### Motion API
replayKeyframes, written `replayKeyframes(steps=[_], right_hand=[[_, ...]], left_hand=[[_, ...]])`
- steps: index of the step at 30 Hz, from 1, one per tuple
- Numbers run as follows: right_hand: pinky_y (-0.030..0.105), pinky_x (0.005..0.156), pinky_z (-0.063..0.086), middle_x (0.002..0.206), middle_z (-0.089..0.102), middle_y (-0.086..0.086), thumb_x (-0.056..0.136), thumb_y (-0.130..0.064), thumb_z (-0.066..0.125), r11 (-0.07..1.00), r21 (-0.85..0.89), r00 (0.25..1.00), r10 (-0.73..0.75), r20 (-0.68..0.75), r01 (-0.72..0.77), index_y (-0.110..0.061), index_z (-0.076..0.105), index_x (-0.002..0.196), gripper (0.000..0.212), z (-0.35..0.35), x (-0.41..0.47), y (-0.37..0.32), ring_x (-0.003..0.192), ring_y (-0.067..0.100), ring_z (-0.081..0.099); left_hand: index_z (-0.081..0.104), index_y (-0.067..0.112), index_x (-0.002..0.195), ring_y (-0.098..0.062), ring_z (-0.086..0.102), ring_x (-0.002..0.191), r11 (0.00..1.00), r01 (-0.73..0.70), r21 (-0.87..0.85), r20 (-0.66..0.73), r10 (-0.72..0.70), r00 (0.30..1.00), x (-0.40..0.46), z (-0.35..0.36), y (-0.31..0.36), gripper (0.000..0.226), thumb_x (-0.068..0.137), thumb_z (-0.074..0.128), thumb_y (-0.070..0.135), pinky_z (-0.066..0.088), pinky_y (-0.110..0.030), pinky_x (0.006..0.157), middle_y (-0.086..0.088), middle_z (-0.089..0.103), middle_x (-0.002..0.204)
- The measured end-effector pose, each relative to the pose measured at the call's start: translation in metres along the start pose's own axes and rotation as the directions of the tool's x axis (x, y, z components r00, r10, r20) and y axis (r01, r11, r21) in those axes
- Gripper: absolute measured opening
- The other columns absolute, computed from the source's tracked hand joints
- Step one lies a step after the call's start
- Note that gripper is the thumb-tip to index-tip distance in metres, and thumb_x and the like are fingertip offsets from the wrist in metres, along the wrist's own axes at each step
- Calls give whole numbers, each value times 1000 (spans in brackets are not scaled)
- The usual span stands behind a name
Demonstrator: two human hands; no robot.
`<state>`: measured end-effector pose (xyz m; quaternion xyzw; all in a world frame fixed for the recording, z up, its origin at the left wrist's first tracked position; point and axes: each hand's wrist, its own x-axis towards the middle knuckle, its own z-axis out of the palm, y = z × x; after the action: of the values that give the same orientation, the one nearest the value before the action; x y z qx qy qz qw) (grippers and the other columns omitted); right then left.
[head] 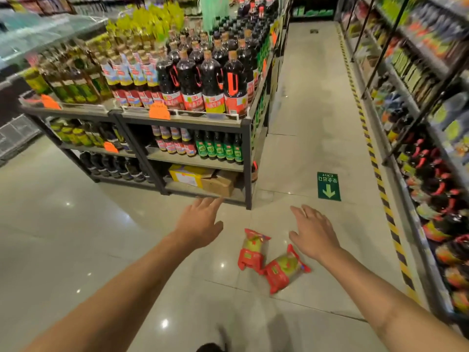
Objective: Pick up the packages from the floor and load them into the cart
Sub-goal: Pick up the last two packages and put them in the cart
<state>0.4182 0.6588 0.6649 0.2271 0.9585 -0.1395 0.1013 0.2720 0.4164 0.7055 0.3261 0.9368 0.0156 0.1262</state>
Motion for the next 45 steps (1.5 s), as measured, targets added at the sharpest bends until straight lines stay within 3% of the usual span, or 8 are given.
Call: replayKeyframes(steps=[11, 15, 23, 30, 34, 38, 41, 45], right_hand=[[44, 119, 28, 161, 31, 10, 86, -58, 31, 946, 100, 946, 296, 132, -310, -28, 25, 157, 77, 160, 147, 31, 148, 28, 31], [43, 110, 38, 152, 45, 16, 88, -37, 64, 879, 158, 886, 419, 198, -451, -17, 40, 151, 71, 267, 178, 51, 137, 36, 45], [50, 107, 38, 155, 34, 17, 89, -30, 67, 750, 285, 792, 494, 358, -597, -20, 33, 155, 75, 516, 228, 105, 137, 42, 36], [52, 110, 35, 150, 37, 22, 89, -32, 67, 661, 376, 755, 500, 423, -649, -30, 27, 155, 78, 678, 266, 176, 139, 44, 33], [50, 117, 24, 156, 19, 26, 88, -49, 65, 608, 400, 725, 530, 439, -686, -38, 18, 157, 84, 738, 291, 205, 146, 46, 19], [51, 114, 30, 147, 22, 24, 76, -63, 59, 538, 456, 704, 581, 408, -709, -39, 20, 155, 92, 771, 306, 213, 134, 50, 34], [43, 108, 39, 145, 20, 22, 64, -55, 62, 436, 597, 705, 620, 344, -674, -31, 25, 152, 99, 789, 311, 211, 129, 45, 39], [25, 96, 34, 152, 12, 19, 65, -35, 77, 320, 730, 688, 672, 274, -603, -24, 32, 150, 96, 797, 311, 208, 111, 19, 36]], left_hand=[[21, 27, 159, -26, 29, 148, 976, -217, -19, 272, 214, 938, 217, 181, -54, 70, 97, 51, 44, 32, -42, 118, -2, 31, 163], [21, 27, 158, -27, 33, 145, 979, -199, -51, 355, 204, 912, 261, 279, -74, 72, 95, 52, 42, 36, -42, 114, -2, 34, 160], [25, 22, 158, -37, 40, 138, 984, -128, -123, 483, 172, 858, 336, 518, -101, 72, 94, 57, 35, 41, -48, 110, -11, 38, 157], [25, 30, 156, -42, 43, 136, 972, -32, -231, 510, 149, 847, 404, 695, -110, 75, 88, 49, 51, 39, -52, 111, -18, 41, 151], [16, 38, 158, -49, 31, 141, 977, -100, -186, 485, 180, 856, 437, 772, -115, 70, 98, 50, 52, 34, -58, 113, -21, 19, 160], [14, 42, 156, -53, 32, 138, 974, -156, -164, 424, 212, 880, 452, 820, -121, 71, 96, 49, 58, 37, -60, 109, -21, 13, 158], [10, 49, 154, -55, 36, 135, 939, -106, -328, 413, 243, 877, 449, 847, -128, 79, 90, 52, 66, 43, -61, 107, -15, 5, 159], [22, 52, 148, -35, 41, 133, 732, 74, -678, 341, 224, 913, 443, 860, -134, 82, 78, 64, 62, 53, -49, 102, 3, 4, 156]])
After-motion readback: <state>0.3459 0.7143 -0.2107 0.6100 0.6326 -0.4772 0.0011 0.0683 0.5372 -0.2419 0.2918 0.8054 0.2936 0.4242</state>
